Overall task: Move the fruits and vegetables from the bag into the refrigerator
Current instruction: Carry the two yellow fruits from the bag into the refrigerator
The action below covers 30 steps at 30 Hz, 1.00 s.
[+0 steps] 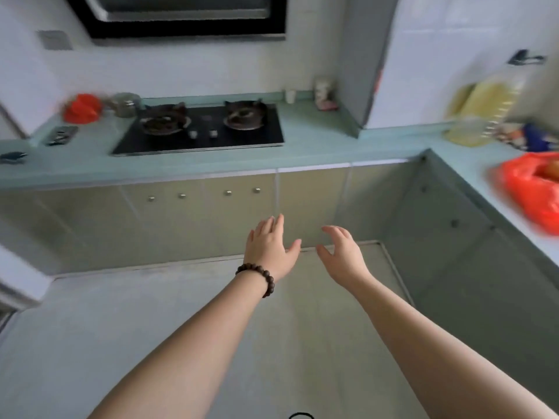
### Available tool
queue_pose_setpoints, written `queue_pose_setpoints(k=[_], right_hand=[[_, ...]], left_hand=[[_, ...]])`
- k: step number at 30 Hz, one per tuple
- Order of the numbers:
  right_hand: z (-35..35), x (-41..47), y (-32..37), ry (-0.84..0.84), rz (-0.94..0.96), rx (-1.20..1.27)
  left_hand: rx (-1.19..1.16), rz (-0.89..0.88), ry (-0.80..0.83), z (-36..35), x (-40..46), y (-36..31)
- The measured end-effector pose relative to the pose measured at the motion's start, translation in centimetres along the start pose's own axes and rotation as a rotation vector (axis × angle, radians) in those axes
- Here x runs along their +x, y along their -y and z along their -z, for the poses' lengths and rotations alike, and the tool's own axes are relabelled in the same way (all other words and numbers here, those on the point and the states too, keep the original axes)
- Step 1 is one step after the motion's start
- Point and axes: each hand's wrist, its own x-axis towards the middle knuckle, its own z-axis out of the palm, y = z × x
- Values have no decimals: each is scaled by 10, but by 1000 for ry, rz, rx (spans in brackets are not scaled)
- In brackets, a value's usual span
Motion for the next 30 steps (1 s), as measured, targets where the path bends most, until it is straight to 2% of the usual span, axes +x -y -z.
queue_pose_setpoints(k=[5,14,18,30], right_hand=[[58,0,-87,-141,-197,-1],[110,32,-175,-282,-427,28],[129,67,-201,-335,-505,46],[222,223,-272,-579,-714,52]], left_hand=[[-38,-176,143,-63,37,-85],[-65,-386,324,-138,113,-181],[-62,-451,371,-166,160,-209],[-55,-710,488,-226,375,-329]])
